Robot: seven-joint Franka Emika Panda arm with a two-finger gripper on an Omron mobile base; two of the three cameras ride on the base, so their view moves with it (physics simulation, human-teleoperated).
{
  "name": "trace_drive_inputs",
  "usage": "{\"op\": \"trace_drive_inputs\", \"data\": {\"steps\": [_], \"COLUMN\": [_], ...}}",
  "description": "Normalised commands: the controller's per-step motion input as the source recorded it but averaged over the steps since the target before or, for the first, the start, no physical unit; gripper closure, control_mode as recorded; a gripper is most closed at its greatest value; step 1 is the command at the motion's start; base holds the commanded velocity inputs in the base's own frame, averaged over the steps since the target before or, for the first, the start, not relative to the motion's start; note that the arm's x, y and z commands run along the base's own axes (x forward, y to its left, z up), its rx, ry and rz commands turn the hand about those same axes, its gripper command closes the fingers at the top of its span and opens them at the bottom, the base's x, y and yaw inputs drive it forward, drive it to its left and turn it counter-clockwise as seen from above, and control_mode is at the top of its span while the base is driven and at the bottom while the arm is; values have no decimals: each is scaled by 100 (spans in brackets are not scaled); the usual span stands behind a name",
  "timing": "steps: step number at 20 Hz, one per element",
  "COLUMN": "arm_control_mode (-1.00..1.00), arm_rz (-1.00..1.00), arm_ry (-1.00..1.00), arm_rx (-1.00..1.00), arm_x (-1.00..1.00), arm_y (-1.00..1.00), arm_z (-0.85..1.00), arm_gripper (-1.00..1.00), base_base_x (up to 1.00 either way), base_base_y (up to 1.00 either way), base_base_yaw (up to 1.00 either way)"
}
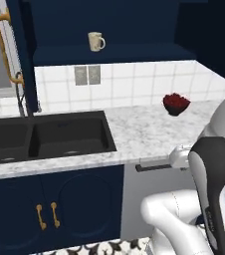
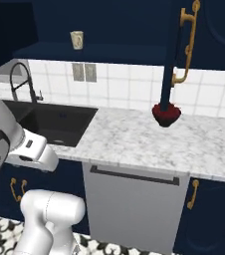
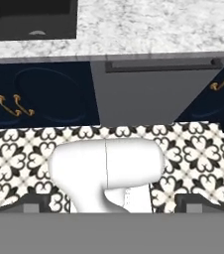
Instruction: Gather all objects into one cabinet and sort the glasses and bowls to opposite sides.
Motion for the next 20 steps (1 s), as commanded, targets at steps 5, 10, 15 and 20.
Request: {"op": "trace_drive_inputs", "data": {"steps": [5,10,15,20], "arm_control_mode": [100,100,100,100], "arm_rz": [0,0,0,0], "arm_ry": [0,0,0,0], "arm_rx": [0,0,0,0], "arm_x": [0,0,0,0], "arm_y": [0,0,0,0], "arm_z": [0,0,0,0], "arm_gripper": [-100,-100,-100,-100], "base_base_x": [61,73,39,37], "base_base_y": [4,0,0,0], "base_base_yaw": [0,0,0,0]}}
